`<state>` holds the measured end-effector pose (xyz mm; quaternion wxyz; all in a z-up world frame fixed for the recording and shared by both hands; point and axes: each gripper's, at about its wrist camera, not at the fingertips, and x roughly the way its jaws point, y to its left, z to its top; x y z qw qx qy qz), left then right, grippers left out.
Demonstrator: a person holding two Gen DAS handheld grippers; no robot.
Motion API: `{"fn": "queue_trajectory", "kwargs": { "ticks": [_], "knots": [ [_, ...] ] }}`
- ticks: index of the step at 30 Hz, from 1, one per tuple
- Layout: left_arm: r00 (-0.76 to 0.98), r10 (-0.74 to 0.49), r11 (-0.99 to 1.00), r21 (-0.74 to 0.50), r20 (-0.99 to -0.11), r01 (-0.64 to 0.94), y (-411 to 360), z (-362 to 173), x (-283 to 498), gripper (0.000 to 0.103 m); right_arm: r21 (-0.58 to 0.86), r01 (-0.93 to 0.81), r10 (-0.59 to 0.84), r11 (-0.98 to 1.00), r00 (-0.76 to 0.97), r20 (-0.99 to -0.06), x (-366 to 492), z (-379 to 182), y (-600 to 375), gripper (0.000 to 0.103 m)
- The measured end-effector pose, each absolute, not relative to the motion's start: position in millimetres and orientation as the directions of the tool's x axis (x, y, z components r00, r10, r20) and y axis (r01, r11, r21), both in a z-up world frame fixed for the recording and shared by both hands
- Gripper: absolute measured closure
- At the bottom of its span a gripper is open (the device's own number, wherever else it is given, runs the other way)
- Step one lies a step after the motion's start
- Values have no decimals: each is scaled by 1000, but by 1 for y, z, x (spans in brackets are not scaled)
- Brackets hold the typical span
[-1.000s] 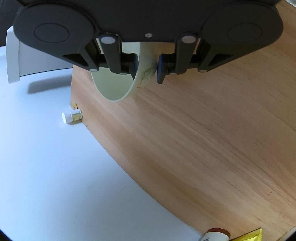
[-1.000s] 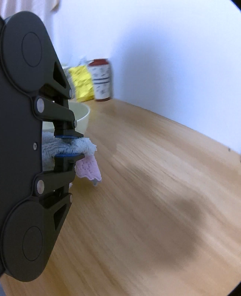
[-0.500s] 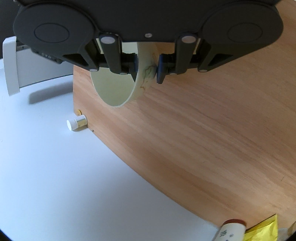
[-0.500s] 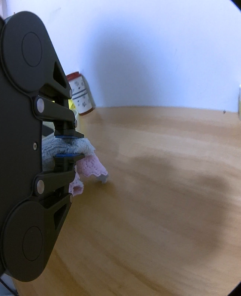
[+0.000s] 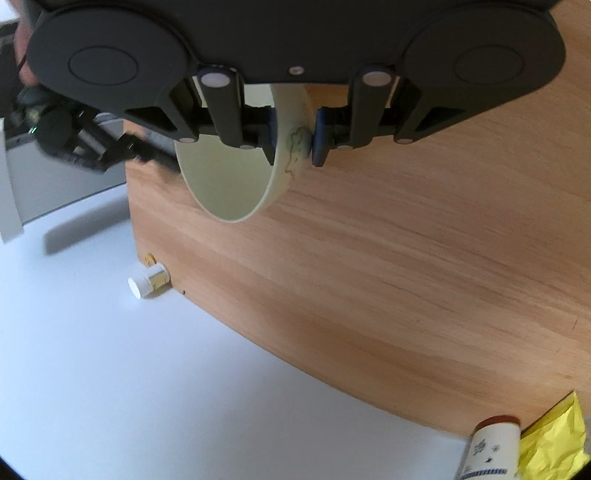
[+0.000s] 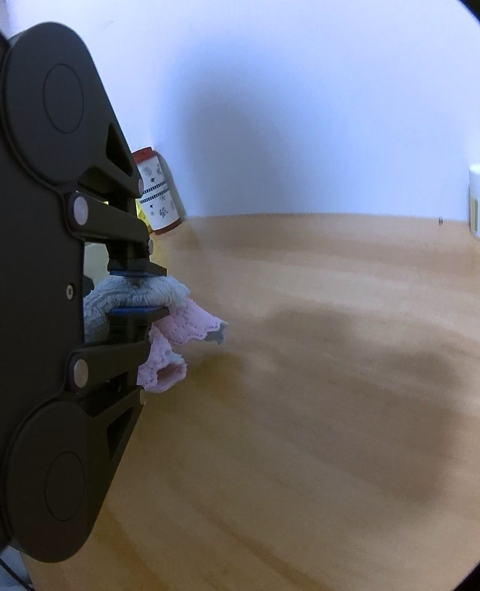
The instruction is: Clean bowl
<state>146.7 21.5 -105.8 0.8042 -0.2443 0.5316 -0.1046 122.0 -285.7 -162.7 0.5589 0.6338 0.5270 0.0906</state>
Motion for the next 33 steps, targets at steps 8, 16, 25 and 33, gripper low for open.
{"fn": "queue_trajectory", "kwargs": {
  "ticks": [8,16,25,33],
  "knots": [
    [371,-466,854,-518,-803,-50,18,-112,145,86,803,558,798,208,378,-470,126,-164,-294,85],
    [314,-472,871,-492,-823,20,17,-119,150,86,787,494,834,370,196,-516,150,-150,-280,85],
    [284,-475,878,-472,-833,82,15,-123,157,86,772,331,817,543,2,-576,192,-132,-229,85],
    [283,-458,888,-444,-842,118,8,-121,160,86,738,229,769,634,-83,-634,213,-125,-192,84]
  ]
}}
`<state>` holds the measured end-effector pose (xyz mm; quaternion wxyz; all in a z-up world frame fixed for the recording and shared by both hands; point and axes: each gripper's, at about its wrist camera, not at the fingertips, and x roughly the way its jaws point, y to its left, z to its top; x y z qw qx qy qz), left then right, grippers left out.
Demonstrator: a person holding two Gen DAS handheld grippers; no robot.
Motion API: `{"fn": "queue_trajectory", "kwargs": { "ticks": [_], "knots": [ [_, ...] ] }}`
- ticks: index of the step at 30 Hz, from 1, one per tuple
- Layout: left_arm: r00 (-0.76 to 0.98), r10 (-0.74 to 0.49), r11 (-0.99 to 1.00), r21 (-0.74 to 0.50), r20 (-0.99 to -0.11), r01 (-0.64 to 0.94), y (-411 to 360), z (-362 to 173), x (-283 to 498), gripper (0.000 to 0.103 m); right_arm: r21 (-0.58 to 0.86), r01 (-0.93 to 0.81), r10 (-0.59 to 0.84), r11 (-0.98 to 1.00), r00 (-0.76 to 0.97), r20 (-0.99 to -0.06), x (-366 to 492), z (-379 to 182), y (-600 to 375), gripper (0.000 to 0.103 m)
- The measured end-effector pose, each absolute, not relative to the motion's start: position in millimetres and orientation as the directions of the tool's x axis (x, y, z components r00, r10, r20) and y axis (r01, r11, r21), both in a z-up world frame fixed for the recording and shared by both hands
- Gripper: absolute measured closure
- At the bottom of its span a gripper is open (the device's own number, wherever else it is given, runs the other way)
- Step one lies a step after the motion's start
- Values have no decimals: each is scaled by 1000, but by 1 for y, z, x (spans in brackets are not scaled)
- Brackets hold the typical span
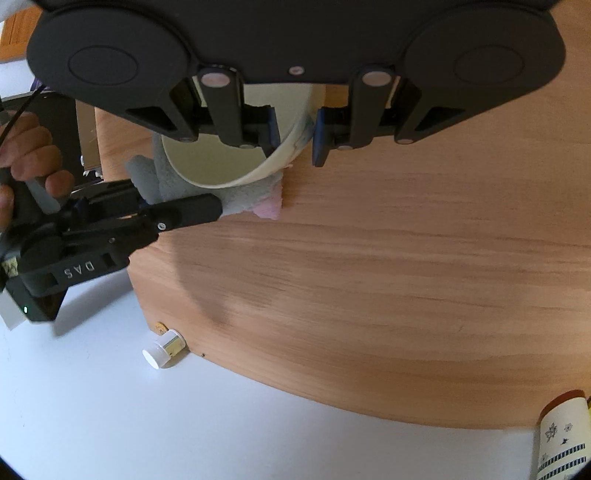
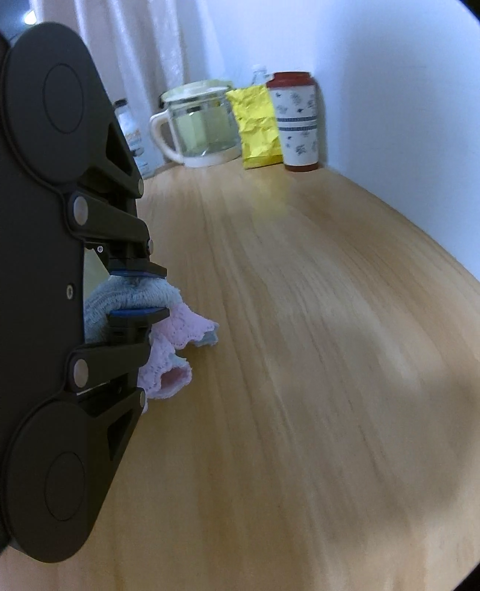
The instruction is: Clean bowl
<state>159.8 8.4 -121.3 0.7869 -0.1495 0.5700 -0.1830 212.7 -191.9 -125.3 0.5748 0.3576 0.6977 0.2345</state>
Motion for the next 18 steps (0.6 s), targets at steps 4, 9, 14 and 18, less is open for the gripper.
{"fn": "queue_trajectory", "kwargs": {
  "ticks": [4,9,14,18],
  "knots": [
    [281,-459,888,-437,-843,143,5,-121,161,86,725,188,748,662,-115,-653,223,-123,-178,84],
    [264,-463,885,-422,-846,198,-4,-119,162,86,726,103,732,679,-166,-661,234,-116,-150,84],
    [258,-461,883,-413,-849,222,-5,-118,160,86,704,9,690,710,-212,-692,239,-110,-130,84],
    [268,-465,880,-406,-844,246,-7,-117,157,89,698,9,683,716,-215,-698,240,-110,-133,84]
  ]
}}
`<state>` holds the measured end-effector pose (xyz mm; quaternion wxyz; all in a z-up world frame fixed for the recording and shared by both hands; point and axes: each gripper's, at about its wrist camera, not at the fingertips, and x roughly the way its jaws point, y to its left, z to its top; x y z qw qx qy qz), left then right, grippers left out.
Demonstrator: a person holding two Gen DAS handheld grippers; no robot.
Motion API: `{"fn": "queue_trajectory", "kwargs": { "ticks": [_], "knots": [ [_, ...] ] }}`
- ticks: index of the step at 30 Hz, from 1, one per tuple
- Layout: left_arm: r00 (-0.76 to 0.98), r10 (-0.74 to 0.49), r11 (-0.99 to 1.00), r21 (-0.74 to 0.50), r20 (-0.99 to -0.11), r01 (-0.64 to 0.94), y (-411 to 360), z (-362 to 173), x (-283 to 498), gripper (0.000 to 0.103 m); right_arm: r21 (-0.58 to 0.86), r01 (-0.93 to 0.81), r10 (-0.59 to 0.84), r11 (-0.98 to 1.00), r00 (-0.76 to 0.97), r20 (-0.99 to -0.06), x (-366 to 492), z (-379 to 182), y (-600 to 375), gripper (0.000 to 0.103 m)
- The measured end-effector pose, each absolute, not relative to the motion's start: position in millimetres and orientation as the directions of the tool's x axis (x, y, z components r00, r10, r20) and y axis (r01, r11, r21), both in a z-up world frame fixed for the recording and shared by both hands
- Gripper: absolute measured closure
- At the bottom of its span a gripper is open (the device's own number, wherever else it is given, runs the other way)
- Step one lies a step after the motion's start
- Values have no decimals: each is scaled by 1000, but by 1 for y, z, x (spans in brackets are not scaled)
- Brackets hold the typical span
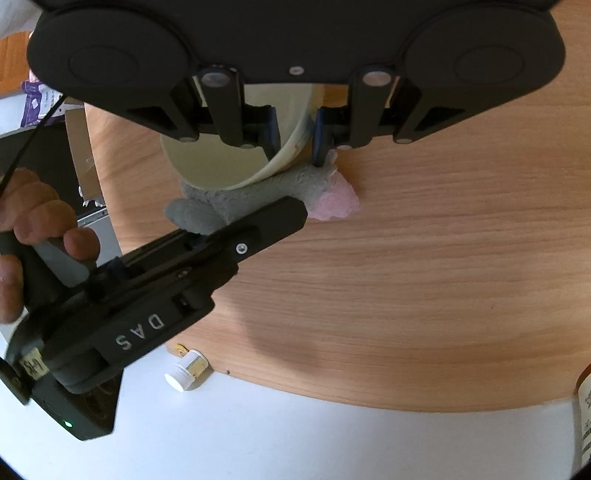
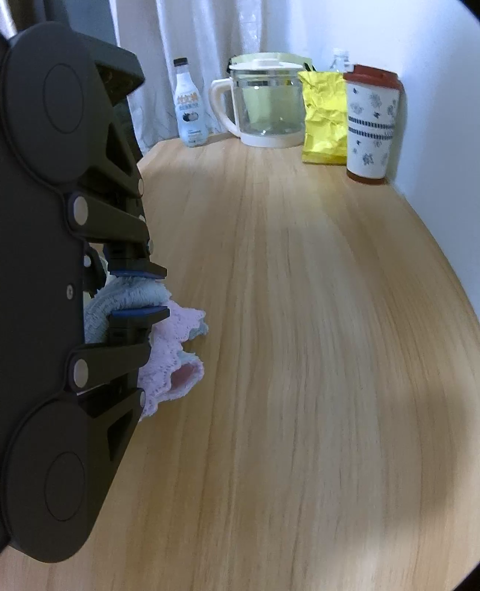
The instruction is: Clean bowl
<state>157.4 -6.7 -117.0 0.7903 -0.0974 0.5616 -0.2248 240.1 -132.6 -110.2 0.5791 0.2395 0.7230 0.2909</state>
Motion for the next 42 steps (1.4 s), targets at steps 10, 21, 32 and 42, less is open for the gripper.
{"fn": "queue_trajectory", "kwargs": {
  "ticks": [10,21,32,42],
  "knots": [
    [292,-422,905,-382,-858,187,2,-121,151,90,744,187,766,641,-103,-634,221,-125,-185,84],
    [313,-412,909,-409,-856,77,16,-123,152,90,781,172,793,600,-3,-609,167,-124,-228,84],
    [307,-404,915,-383,-862,128,33,-112,149,51,448,-326,519,833,175,-837,144,-77,-208,53],
    [292,-319,933,-244,-902,265,20,-98,144,4,20,-824,329,566,204,-922,93,-61,-134,44]
  ]
}}
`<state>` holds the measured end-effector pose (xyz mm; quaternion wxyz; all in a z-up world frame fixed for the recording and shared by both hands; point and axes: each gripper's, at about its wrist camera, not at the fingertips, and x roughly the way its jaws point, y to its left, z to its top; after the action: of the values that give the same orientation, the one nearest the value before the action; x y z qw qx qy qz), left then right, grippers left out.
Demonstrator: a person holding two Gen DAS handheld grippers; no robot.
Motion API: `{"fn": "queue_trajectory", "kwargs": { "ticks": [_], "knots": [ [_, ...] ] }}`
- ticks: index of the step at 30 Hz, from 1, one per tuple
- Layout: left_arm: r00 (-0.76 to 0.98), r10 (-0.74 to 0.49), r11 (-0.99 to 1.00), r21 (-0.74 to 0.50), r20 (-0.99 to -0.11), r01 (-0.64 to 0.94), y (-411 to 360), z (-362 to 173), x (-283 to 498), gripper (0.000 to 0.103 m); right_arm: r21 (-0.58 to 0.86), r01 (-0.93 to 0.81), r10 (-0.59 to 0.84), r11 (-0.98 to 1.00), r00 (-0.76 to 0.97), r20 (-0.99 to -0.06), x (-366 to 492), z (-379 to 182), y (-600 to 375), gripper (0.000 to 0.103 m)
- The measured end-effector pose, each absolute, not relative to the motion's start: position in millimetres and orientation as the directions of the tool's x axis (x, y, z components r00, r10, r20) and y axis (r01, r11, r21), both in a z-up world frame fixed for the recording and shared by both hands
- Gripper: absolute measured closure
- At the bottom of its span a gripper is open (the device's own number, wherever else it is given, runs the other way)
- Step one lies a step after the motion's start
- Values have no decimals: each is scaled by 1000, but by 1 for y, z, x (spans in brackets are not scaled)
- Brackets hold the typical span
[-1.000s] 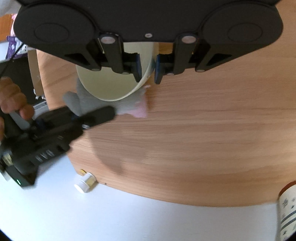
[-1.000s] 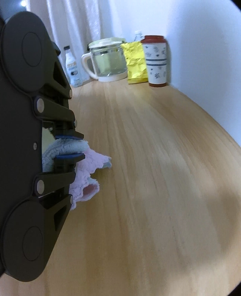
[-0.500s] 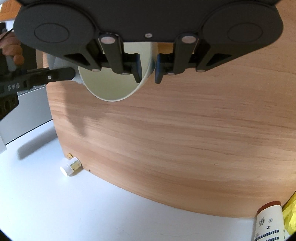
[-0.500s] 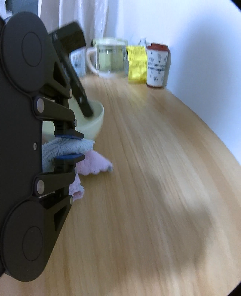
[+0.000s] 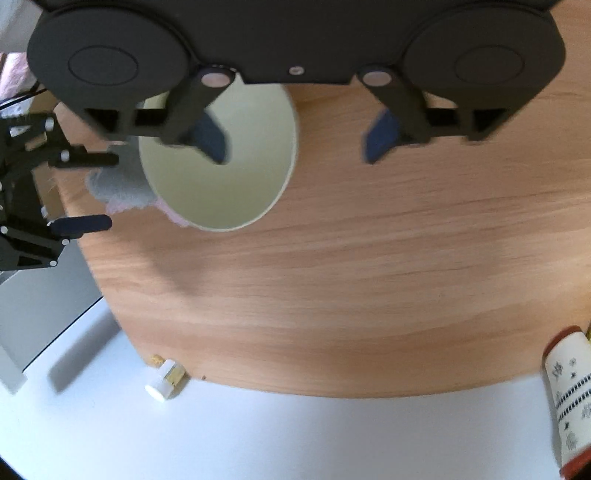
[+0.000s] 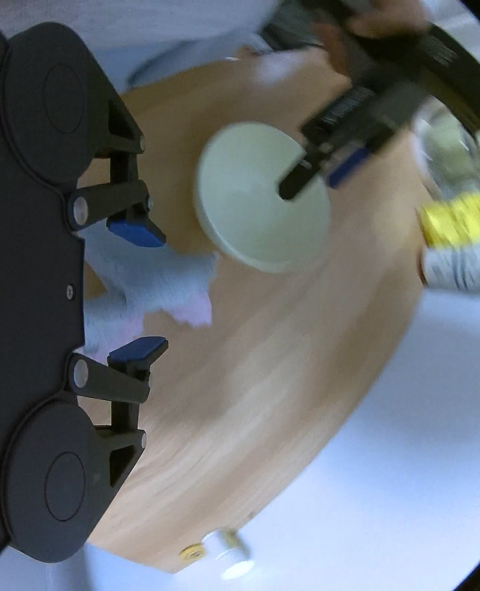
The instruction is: Clean bowl
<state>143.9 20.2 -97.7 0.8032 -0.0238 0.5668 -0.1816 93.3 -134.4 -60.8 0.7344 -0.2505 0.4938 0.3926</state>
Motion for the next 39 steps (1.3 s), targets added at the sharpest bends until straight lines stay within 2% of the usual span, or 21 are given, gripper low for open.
{"fn": "queue_trajectory", "kwargs": {
  "ticks": [4,6,7,8,12,15,17,19,23,26,28,32,39],
  "knots": [
    [306,-320,932,-239,-897,273,22,-96,144,3,30,-813,295,581,176,-939,102,-77,-124,44],
    [326,-310,932,-218,-893,289,21,-97,143,1,58,-800,291,598,149,-945,107,-81,-122,49],
    [332,-299,932,-199,-895,303,20,-97,143,1,71,-792,289,606,136,-948,110,-83,-120,72],
    [328,-290,931,-186,-899,314,19,-98,143,1,84,-785,287,614,123,-950,113,-85,-119,84],
    [304,-269,933,-169,-914,318,17,-107,147,1,186,-712,346,678,86,-934,123,-87,-125,84],
    [288,-310,926,-219,-906,308,20,-112,151,2,210,-685,388,698,114,-915,119,-83,-129,84],
    [244,-371,912,-302,-896,279,23,-118,159,9,207,-683,417,701,156,-896,112,-79,-125,84],
    [209,-386,905,-325,-899,273,23,-122,165,33,191,-685,425,703,190,-885,105,-74,-118,84],
    [166,-375,888,-303,-912,345,14,-128,165,39,89,-745,403,661,253,-880,94,-71,-101,84],
    [118,-404,864,-336,-907,375,9,-132,166,57,50,-770,385,636,261,-885,86,-78,-94,84],
    [108,-367,877,-304,-924,373,5,-136,167,86,62,-767,387,638,250,-887,84,-84,-90,84],
    [108,-353,894,-301,-929,332,8,-140,162,87,83,-738,388,669,252,-887,82,-84,-86,84],
    [152,-363,931,-349,-919,110,22,-145,155,90,125,-647,362,752,248,-899,75,-85,-79,84]
  ]
}}
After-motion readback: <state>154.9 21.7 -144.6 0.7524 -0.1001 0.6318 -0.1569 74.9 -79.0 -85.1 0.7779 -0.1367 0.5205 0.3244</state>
